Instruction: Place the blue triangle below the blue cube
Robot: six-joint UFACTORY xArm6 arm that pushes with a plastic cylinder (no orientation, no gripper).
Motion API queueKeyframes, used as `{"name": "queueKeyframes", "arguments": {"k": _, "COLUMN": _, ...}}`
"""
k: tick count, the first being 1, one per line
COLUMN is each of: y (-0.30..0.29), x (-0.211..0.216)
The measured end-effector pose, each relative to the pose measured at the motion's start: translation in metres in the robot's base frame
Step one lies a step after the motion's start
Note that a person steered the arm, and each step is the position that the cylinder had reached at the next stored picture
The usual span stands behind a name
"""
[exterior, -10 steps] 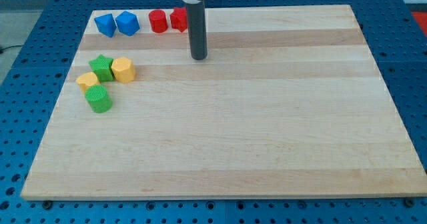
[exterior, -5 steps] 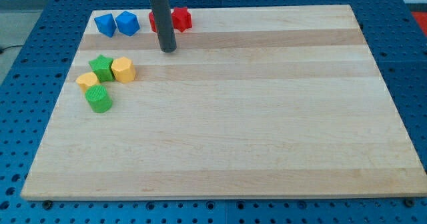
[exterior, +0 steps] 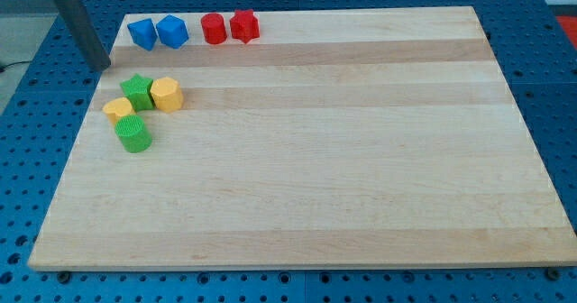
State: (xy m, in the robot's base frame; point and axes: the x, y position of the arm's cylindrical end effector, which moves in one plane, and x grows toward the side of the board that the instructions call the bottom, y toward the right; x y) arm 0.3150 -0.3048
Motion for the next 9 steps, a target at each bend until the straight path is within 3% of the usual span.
{"name": "queueKeyframes", "arguments": {"k": 1, "y": 0.000, "x": -0.047}}
{"name": "queueKeyframes", "arguments": {"k": 3, "y": 0.001, "x": -0.049}}
{"name": "queueKeyframes", "arguments": {"k": 4, "y": 0.010, "x": -0.084}}
{"name": "queueKeyframes", "arguments": {"k": 7, "y": 0.086, "x": -0.066}}
{"name": "queueKeyframes", "arguments": {"k": 8, "y": 0.085, "x": -0.031}}
{"name": "queueKeyframes", "arguments": {"k": 9, "y": 0.052, "x": -0.039}}
